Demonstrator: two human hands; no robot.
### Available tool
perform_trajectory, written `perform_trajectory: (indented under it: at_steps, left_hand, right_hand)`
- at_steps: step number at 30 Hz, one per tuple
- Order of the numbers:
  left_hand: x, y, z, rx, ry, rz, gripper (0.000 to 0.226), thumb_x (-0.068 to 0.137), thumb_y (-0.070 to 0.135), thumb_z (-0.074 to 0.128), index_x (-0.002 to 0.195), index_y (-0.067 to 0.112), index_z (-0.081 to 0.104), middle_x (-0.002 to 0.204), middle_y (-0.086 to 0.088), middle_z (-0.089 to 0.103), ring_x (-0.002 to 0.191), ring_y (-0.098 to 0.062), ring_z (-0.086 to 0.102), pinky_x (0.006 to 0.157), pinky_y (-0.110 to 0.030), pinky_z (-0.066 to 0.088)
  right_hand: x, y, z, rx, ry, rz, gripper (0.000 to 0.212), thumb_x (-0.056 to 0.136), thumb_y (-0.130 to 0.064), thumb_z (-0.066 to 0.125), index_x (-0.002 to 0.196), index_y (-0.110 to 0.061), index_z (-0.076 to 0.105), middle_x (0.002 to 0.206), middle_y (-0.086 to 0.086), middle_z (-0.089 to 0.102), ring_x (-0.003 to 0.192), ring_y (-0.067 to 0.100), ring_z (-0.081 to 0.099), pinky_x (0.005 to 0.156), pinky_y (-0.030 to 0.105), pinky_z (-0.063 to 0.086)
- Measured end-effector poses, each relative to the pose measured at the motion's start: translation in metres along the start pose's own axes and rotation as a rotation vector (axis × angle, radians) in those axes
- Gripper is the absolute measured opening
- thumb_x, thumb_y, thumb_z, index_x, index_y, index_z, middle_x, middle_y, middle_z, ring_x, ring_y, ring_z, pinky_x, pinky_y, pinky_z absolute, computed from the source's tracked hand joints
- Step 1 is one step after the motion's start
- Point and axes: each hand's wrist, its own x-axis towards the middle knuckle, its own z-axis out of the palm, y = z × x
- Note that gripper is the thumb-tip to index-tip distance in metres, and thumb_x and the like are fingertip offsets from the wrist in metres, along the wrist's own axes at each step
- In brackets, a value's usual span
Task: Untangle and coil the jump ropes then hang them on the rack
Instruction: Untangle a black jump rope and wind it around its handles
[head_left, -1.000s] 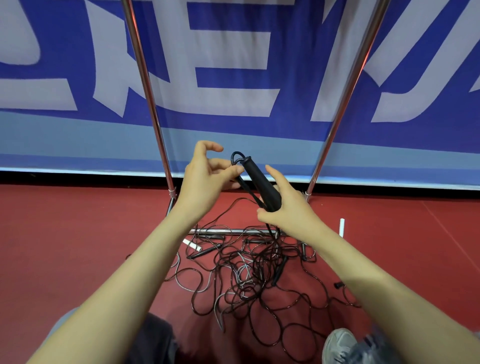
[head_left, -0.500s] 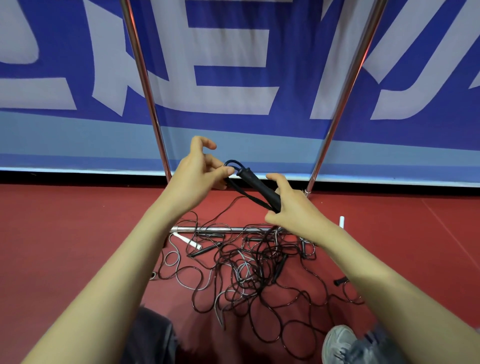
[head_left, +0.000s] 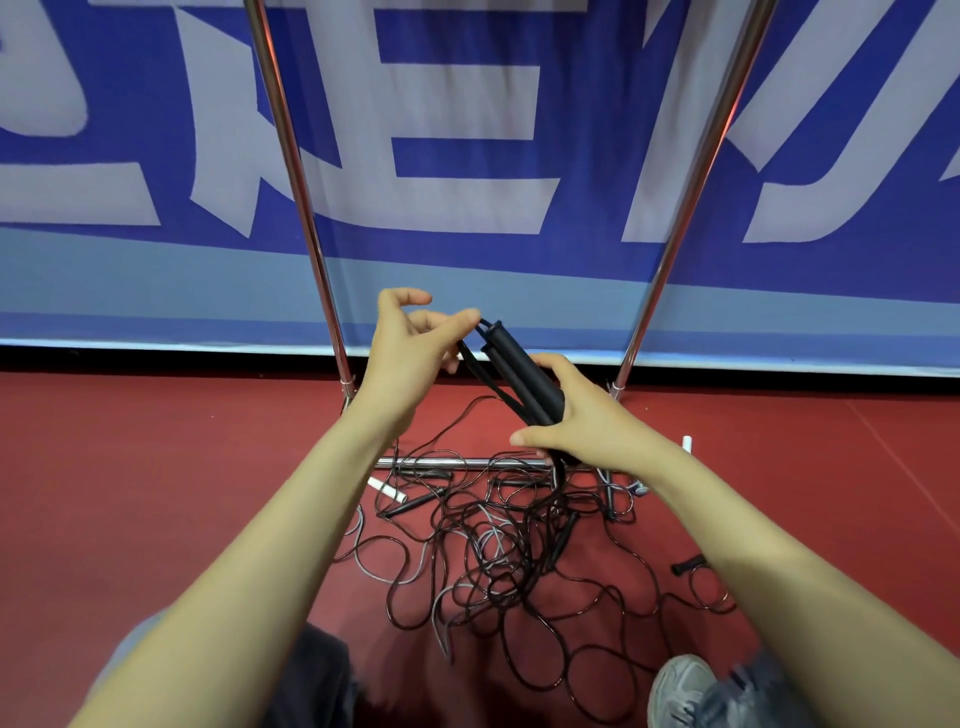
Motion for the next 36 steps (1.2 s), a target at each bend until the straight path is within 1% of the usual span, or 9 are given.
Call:
perform_trajectory:
  at_steps: [3, 7, 10, 15, 19, 21, 27, 32, 36]
  left_hand:
    - [-0.002, 0.001, 0.007, -0.178, -0.063, -0.095, 0.050, 0.083, 0.017, 0.073, 0.122, 0.012, 0.041, 0.088, -0.007, 0.066, 0.055, -0.011, 0.050, 0.064, -0.022, 0.046]
    - [-0.012, -0.005, 0.018, -0.084, -0.135, -0.023, 0.032, 0.083, 0.009, 0.072, 0.108, 0.013, 0.053, 0.077, 0.000, 0.067, 0.067, -0.010, 0.059, 0.069, -0.018, 0.050]
    - [-0.016, -0.008, 0.019, -0.067, -0.133, 0.007, 0.027, 0.085, 0.008, 0.070, 0.103, 0.014, 0.052, 0.082, -0.007, 0.071, 0.080, -0.019, 0.066, 0.081, -0.027, 0.055]
    - [-0.023, -0.005, 0.021, -0.192, -0.172, -0.041, 0.039, 0.084, -0.002, 0.068, 0.114, 0.006, 0.044, 0.079, -0.009, 0.069, 0.071, -0.019, 0.070, 0.070, -0.029, 0.060]
    - [-0.023, -0.009, 0.024, -0.299, -0.098, -0.140, 0.054, 0.077, -0.004, 0.072, 0.122, 0.005, 0.043, 0.109, -0.010, 0.062, 0.072, -0.015, 0.071, 0.073, -0.027, 0.059]
    - [-0.021, -0.011, 0.024, -0.291, -0.104, -0.166, 0.060, 0.075, -0.005, 0.074, 0.126, 0.003, 0.043, 0.118, -0.014, 0.061, 0.074, -0.013, 0.071, 0.071, -0.025, 0.058]
    - [-0.021, -0.009, 0.026, -0.274, -0.242, -0.153, 0.052, 0.085, 0.001, 0.066, 0.132, 0.006, 0.041, 0.081, -0.004, 0.072, 0.058, -0.006, 0.063, 0.058, -0.015, 0.047]
    - [-0.019, -0.011, 0.028, -0.304, -0.283, -0.120, 0.050, 0.084, 0.007, 0.066, 0.129, 0.010, 0.044, 0.104, -0.016, 0.072, 0.091, -0.024, 0.067, 0.086, -0.032, 0.051]
    - [-0.019, -0.013, 0.033, -0.306, -0.200, -0.102, 0.044, 0.085, 0.004, 0.067, 0.124, 0.010, 0.047, 0.099, -0.012, 0.072, 0.085, -0.022, 0.066, 0.080, -0.034, 0.048]
  right_hand:
    - [0.002, 0.000, 0.002, 0.223, 0.030, 0.000, 0.078, 0.077, -0.013, 0.080, 0.136, -0.029, 0.031, 0.096, 0.008, 0.063, 0.063, 0.024, 0.067, 0.070, 0.044, 0.060]
    - [0.002, -0.001, 0.000, 0.317, 0.085, -0.008, 0.075, 0.076, -0.009, 0.080, 0.135, -0.024, 0.035, 0.089, 0.007, 0.061, 0.064, 0.023, 0.066, 0.069, 0.040, 0.060]
    - [0.002, -0.001, 0.001, 0.347, 0.075, -0.001, 0.075, 0.074, -0.008, 0.081, 0.133, -0.024, 0.037, 0.095, 0.008, 0.062, 0.064, 0.023, 0.067, 0.068, 0.037, 0.060]
    - [0.004, 0.002, 0.009, 0.403, 0.061, -0.011, 0.073, 0.073, -0.004, 0.081, 0.130, -0.021, 0.039, 0.099, 0.008, 0.064, 0.064, 0.023, 0.066, 0.069, 0.042, 0.060]
    - [0.003, -0.002, 0.010, 0.450, 0.046, -0.058, 0.077, 0.074, -0.001, 0.079, 0.133, -0.024, 0.035, 0.069, 0.002, 0.064, 0.059, 0.023, 0.062, 0.062, 0.035, 0.055]
    - [0.003, -0.003, 0.010, 0.478, 0.019, -0.074, 0.082, 0.072, 0.001, 0.080, 0.134, -0.026, 0.034, 0.070, 0.005, 0.064, 0.058, 0.024, 0.061, 0.062, 0.038, 0.055]
    - [0.000, -0.004, 0.012, 0.531, -0.074, -0.119, 0.084, 0.074, 0.006, 0.077, 0.138, -0.023, 0.030, 0.068, 0.005, 0.064, 0.059, 0.024, 0.060, 0.064, 0.037, 0.053]
    - [0.000, -0.007, 0.013, 0.595, -0.151, -0.114, 0.075, 0.078, 0.010, 0.070, 0.140, -0.012, 0.032, 0.080, 0.006, 0.065, 0.069, 0.021, 0.063, 0.064, 0.027, 0.052]
    - [0.003, -0.010, 0.011, 0.559, -0.167, -0.141, 0.069, 0.078, 0.011, 0.070, 0.136, -0.015, 0.043, 0.107, 0.011, 0.059, 0.081, 0.017, 0.064, 0.078, 0.029, 0.052]
